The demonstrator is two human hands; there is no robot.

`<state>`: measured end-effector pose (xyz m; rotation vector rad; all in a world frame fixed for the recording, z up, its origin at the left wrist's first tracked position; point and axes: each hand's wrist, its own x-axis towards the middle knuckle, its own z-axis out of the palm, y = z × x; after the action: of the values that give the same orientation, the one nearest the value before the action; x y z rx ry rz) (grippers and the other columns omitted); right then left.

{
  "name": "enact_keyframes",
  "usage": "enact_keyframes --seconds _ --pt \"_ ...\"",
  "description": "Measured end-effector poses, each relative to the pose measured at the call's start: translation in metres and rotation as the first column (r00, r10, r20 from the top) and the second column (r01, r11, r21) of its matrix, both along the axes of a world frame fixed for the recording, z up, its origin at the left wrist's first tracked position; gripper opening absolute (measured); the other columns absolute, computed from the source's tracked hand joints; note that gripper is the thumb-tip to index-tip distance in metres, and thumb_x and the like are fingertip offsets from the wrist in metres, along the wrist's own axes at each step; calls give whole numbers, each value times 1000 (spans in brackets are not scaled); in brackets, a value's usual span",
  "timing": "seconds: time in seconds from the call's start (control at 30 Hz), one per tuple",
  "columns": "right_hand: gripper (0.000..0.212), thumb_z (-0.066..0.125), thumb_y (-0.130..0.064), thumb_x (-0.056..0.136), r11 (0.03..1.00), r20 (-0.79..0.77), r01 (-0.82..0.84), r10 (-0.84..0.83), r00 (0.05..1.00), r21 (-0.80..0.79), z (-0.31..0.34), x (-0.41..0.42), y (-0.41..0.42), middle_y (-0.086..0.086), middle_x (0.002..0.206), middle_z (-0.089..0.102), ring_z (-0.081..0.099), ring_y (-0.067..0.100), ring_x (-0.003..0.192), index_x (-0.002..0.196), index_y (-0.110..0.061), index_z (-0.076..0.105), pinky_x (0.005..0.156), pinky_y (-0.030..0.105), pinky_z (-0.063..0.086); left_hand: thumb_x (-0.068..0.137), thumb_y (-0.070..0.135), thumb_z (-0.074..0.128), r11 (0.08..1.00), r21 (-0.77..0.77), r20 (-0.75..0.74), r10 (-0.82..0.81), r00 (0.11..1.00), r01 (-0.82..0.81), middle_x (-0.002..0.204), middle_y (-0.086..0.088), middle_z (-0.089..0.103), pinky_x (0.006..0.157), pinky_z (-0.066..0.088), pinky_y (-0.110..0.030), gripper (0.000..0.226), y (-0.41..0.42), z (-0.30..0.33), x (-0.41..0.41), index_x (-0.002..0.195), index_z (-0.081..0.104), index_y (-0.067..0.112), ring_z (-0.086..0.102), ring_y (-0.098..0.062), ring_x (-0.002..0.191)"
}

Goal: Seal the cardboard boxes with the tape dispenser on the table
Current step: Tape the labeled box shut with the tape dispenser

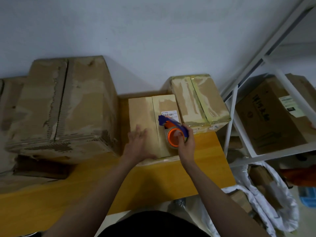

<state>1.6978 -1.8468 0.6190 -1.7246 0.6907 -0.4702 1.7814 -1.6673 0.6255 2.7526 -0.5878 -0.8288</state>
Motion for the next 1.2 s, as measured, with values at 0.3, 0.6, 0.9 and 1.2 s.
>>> enact_keyframes --seconds 0.3,0.6,0.9,1.2 --pt "33 55 -31 103 999 5 -3 3 1000 -39 -5 51 -19 -5 130 55 55 15 121 135 -27 48 99 45 53 63 65 84 999 15 -35 35 999 -34 164 -4 -27 113 29 -64 136 -24 4 50 160 -4 28 -8 -47 151" --pt "35 56 -32 102 997 11 6 -5 1000 -80 -4 71 -21 -13 124 55 56 5 115 135 -29 46 96 44 54 62 67 83 999 18 -38 29 999 -28 165 -4 -25 113 29 -66 137 -30 -1 73 160 -5 27 -8 -48 150" --pt "61 44 -61 96 885 -251 -135 22 968 -445 -8 51 -2 6 117 52 48 24 103 150 -35 31 85 41 46 66 69 79 999 38 8 35 999 -35 167 0 -16 114 27 -64 130 -28 -2 63 160 -1 29 0 -47 151" --pt "61 69 -17 95 944 -104 -156 131 986 -291 5 21 27 1 128 35 47 8 100 147 -27 38 77 29 51 91 54 63 998 -11 252 -59 966 64 162 0 24 111 34 -47 73 -2 8 -2 151 31 27 28 -28 144"
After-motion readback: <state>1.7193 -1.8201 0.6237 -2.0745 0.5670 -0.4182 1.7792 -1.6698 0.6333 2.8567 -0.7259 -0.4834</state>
